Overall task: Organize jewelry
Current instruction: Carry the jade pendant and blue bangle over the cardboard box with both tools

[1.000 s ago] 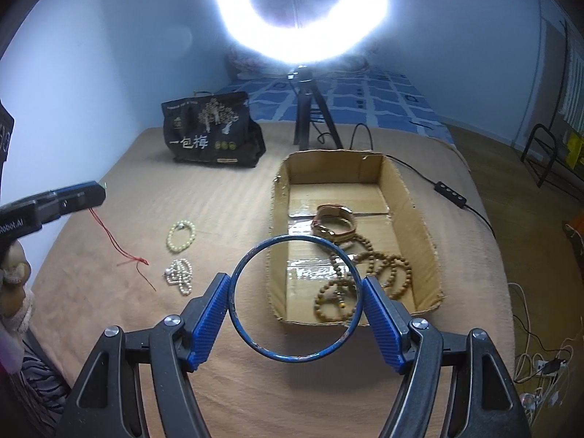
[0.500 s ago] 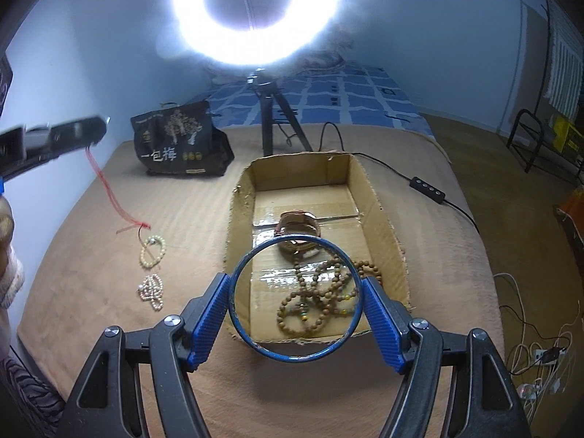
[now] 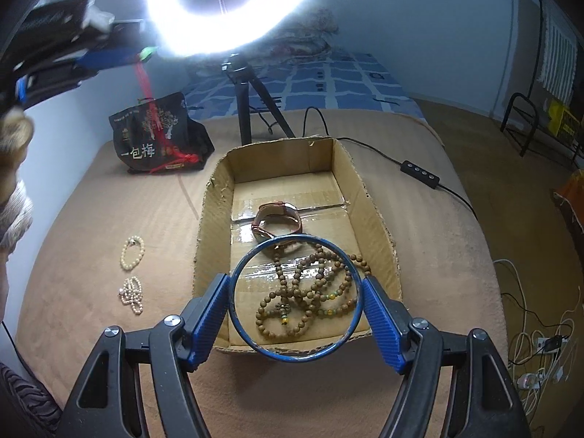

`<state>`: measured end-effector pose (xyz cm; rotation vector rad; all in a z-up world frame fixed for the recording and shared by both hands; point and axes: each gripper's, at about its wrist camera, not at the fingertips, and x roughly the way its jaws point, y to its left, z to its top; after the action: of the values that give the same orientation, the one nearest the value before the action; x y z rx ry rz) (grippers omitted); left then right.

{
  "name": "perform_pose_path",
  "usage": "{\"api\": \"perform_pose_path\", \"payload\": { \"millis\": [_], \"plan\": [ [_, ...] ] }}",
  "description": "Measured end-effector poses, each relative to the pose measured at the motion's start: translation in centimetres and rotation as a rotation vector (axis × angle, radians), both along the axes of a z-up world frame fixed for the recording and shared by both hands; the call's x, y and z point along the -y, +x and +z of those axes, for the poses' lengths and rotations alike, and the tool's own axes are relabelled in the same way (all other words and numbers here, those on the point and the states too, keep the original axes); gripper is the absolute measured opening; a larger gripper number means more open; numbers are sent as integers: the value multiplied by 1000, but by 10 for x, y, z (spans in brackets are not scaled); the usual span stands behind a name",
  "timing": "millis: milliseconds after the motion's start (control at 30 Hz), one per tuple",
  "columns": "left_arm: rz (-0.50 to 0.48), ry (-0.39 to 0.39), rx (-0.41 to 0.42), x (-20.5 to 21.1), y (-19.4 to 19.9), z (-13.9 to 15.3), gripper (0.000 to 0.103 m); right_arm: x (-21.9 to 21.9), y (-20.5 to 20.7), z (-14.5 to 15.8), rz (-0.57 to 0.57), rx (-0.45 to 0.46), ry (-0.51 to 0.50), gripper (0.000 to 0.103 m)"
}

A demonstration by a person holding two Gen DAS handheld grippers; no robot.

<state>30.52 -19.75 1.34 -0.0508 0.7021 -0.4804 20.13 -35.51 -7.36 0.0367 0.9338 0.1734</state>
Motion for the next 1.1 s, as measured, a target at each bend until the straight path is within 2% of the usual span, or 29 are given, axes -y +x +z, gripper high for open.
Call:
{"api": "perform_pose_path", "payload": {
  "millis": [133,500,900,933,967,1033,1100],
  "plan": [
    [-2,7,-21,12,16,-15,30,1,5,-6,-12,-16,11,74],
    [22,94,-83,27,44,-66,30,4,16,-25,-26,-55,0,74],
    [27,124,-126,27,52,-82,31,3,23,-34,-24,-73,-5,74],
    [28,126,-130,27,52,-83,34,2,24,-34,-22,-74,-6,75],
    [29,125,-135,26,52,-83,43,1,24,-35,-18,-75,-7,75],
    [37,126,-132,25,52,-82,53,0,23,-35,-18,-71,-15,76],
    [42,125,-128,23,51,-82,53,-1,23,-34,-19,-67,-24,85]
  ]
}}
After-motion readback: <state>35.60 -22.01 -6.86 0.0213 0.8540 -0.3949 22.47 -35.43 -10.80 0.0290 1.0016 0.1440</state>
